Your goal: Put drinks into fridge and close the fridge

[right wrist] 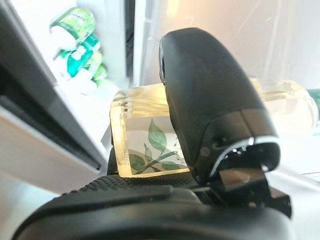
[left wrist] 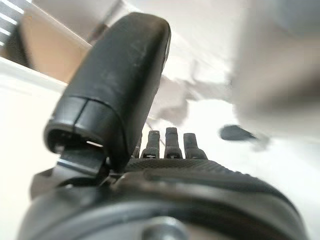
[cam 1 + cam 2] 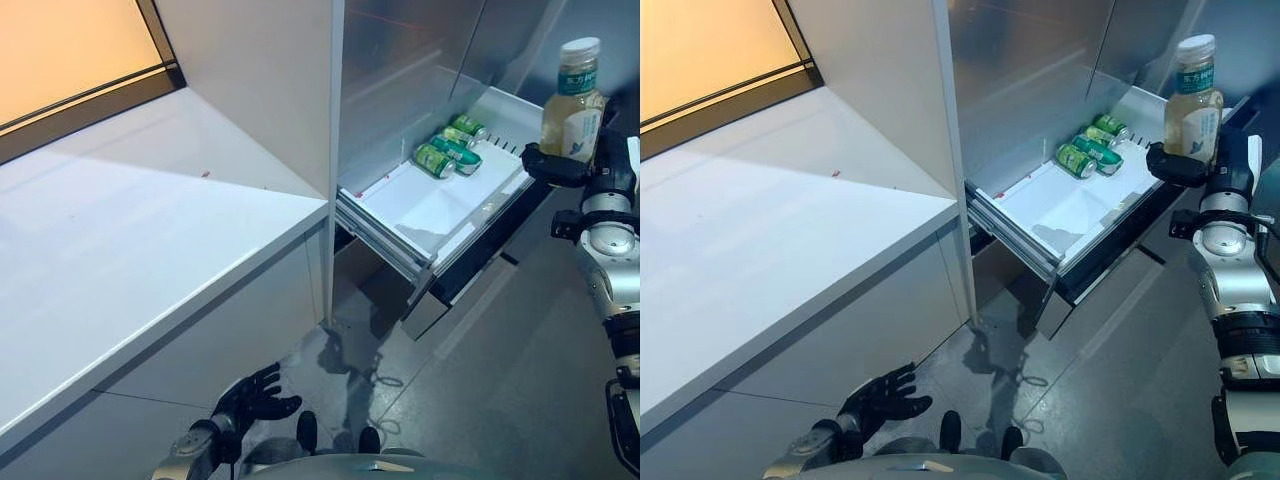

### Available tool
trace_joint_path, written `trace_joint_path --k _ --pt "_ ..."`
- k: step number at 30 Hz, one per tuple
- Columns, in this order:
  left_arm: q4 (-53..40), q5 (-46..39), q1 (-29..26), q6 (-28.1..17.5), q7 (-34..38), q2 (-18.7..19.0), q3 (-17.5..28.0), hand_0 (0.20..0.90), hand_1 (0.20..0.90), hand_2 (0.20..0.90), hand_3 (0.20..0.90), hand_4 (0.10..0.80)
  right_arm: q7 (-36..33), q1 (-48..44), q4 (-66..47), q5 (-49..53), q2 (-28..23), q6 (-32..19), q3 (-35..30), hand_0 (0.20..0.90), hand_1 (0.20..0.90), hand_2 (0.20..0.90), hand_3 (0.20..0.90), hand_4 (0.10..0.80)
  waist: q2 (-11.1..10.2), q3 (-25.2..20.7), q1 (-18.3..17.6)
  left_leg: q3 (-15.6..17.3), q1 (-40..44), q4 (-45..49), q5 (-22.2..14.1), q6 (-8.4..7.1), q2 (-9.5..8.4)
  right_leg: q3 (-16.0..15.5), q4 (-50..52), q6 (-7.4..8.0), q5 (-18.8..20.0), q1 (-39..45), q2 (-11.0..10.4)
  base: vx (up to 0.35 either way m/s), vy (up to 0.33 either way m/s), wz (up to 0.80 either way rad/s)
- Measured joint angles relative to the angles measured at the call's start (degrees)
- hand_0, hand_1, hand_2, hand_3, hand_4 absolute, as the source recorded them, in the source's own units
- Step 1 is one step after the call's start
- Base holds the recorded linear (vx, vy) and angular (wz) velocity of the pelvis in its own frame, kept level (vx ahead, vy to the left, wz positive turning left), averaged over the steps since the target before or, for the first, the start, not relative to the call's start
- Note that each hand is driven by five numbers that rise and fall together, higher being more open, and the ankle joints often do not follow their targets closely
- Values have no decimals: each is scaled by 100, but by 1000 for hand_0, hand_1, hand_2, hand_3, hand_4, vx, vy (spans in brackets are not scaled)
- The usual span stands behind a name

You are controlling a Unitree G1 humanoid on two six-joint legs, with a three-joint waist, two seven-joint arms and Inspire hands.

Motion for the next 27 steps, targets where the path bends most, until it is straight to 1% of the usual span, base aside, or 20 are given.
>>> trace_joint_path --k 6,9,13,16,21,23,26,27 --pt "659 398 -74 38 259 -135 496 900 900 900 900 800 39 0 -11 85 -2 -5 0 300 300 300 200 100 -35 18 44 43 6 0 -10 6 1 33 1 0 1 1 1 44 1 -3" --pt "784 625 -137 46 301 -136 636 900 900 900 900 800 66 0 -11 357 -2 -6 0 300 300 300 200 100 -64 33 77 41 8 1 -11 5 2 34 8 1 0 -1 2 41 0 0" --pt "803 631 -139 121 301 -139 791 900 900 900 900 800 249 -22 -2 976 -1 -4 15 300 300 300 200 100 -113 61 162 32 8 1 -13 5 1 24 8 1 0 1 3 53 2 0" --pt "806 630 -167 147 300 -139 814 900 900 900 900 800 334 -86 24 1192 -1 -2 60 300 300 300 200 100 -126 68 229 12 6 2 -13 5 -4 -7 7 2 -1 6 1 55 -4 4" --pt "786 630 -233 146 295 -132 822 900 900 900 900 800 492 -422 325 1228 -1 13 435 300 300 300 200 100 -188 104 422 -118 -33 4 3 -6 -12 -141 2 3 -4 27 4 70 -23 13" --pt "767 630 -260 144 294 -125 815 900 900 900 900 800 545 -622 584 1222 -1 57 607 300 300 300 200 100 -212 117 491 -232 -73 4 31 -8 -29 -262 2 15 -15 35 -3 46 -26 27" --pt "745 630 -284 141 287 -122 806 900 900 900 900 800 560 -809 856 1165 -1 89 687 300 300 300 200 100 -222 124 589 -415 -157 5 85 6 -68 -409 1 39 -34 14 -25 45 -25 39" --pt "703 629 -298 143 290 -122 781 900 900 900 900 800 558 -902 1031 1142 0 195 689 300 300 300 200 100 -225 125 675 -479 -195 5 105 18 -94 -468 1 52 -45 11 -39 35 -19 27"
